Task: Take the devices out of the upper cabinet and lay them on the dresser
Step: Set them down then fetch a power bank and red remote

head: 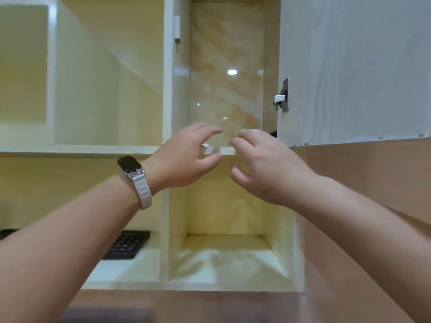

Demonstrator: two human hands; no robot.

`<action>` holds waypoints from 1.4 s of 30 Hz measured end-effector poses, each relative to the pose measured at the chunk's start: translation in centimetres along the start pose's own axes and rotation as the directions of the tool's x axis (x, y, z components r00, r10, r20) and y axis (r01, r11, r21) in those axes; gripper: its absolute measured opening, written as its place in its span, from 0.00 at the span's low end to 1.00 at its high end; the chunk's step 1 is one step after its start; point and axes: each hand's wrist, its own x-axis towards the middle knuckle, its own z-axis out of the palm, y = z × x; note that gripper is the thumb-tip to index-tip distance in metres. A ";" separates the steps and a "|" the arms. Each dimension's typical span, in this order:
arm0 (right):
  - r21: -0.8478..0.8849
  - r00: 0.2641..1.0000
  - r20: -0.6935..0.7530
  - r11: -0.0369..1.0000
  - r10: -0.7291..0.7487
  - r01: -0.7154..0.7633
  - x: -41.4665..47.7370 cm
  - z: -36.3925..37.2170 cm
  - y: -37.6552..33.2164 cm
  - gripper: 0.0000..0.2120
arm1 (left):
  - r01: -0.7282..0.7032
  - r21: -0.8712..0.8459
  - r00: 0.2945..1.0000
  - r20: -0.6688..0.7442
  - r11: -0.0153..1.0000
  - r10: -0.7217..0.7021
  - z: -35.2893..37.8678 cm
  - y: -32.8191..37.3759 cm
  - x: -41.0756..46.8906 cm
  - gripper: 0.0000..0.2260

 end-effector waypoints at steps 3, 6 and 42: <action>0.053 0.998 0.030 0.997 0.058 -0.060 2.4 -0.2 0.3 0.20 | 0.034 0.017 0.997 0.071 0.999 -0.035 -0.5 -0.5 2.4 0.23; -0.075 0.987 0.130 0.994 0.095 -0.086 3.8 0.1 0.9 0.21 | 0.062 0.139 0.980 0.179 0.988 -0.086 -0.7 -1.1 4.6 0.23; 0.289 0.960 0.051 0.916 0.275 -0.278 3.3 -0.3 2.6 0.16 | -0.075 0.376 0.997 0.018 0.924 0.073 -1.3 -2.3 1.8 0.12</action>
